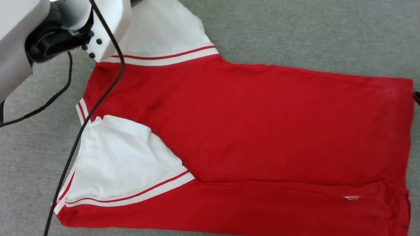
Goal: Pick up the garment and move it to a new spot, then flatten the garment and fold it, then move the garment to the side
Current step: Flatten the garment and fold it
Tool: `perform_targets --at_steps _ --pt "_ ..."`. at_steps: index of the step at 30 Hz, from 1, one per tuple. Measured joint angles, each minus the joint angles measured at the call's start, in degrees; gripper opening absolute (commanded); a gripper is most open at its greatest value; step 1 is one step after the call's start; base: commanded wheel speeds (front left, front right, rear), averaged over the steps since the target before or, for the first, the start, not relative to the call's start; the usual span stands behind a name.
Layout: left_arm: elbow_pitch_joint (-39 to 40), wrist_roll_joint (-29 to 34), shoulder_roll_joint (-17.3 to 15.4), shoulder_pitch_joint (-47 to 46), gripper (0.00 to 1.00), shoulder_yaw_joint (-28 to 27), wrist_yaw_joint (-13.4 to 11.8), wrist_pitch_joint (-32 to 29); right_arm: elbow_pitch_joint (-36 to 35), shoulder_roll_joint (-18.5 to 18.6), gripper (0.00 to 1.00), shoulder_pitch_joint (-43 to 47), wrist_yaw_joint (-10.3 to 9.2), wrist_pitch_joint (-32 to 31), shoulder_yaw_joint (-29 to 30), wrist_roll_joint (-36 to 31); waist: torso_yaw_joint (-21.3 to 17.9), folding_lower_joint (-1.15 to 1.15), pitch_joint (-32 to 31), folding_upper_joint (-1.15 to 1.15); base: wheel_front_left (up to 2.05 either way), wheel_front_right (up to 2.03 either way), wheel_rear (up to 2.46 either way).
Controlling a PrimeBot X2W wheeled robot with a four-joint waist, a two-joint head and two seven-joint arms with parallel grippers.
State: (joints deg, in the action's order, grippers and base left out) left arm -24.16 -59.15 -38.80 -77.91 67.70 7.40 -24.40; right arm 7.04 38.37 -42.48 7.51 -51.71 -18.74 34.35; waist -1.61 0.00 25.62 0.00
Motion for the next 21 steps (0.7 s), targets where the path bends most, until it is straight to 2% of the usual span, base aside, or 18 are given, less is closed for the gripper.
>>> perform_targets --at_steps 10,15,16,17,18,21 --pt "3.1 0.9 0.5 -1.1 0.00 -0.5 -0.4 2.3 12.6 -2.9 1.00 -6.4 -0.01 1.8 -6.9 -1.0 2.4 0.00 3.6 0.00 0.00 0.00 0.00" --pt "3.0 1.0 0.5 -1.1 0.00 -0.6 -0.6 3.2 15.8 -2.4 1.00 -7.4 -0.12 3.3 -10.7 0.6 2.8 -0.01 4.2 0.00 0.00 0.00 0.00" --pt "2.9 1.0 0.4 -1.0 0.00 -0.6 -0.6 3.3 16.4 -2.3 0.69 -7.7 -0.12 3.7 -11.2 1.2 2.7 0.00 4.1 0.00 0.00 0.00 0.00" --pt "2.7 1.0 0.3 -0.9 0.00 -0.7 -0.6 3.4 16.9 -2.3 0.24 -7.9 -0.11 4.5 -11.6 1.3 2.6 0.00 4.0 0.00 0.00 0.00 0.00" --pt "2.5 0.9 0.2 -0.8 0.00 -0.7 -0.6 3.6 17.4 -2.3 0.00 -8.0 -0.08 5.5 -12.0 1.5 2.5 -0.01 3.8 0.00 0.00 0.00 0.00" --pt "1.7 0.5 -0.1 0.1 0.00 -0.9 -0.8 4.5 18.8 -2.8 0.00 -8.2 0.00 9.3 -12.8 2.1 2.2 0.00 3.0 0.00 0.00 0.00 0.00"
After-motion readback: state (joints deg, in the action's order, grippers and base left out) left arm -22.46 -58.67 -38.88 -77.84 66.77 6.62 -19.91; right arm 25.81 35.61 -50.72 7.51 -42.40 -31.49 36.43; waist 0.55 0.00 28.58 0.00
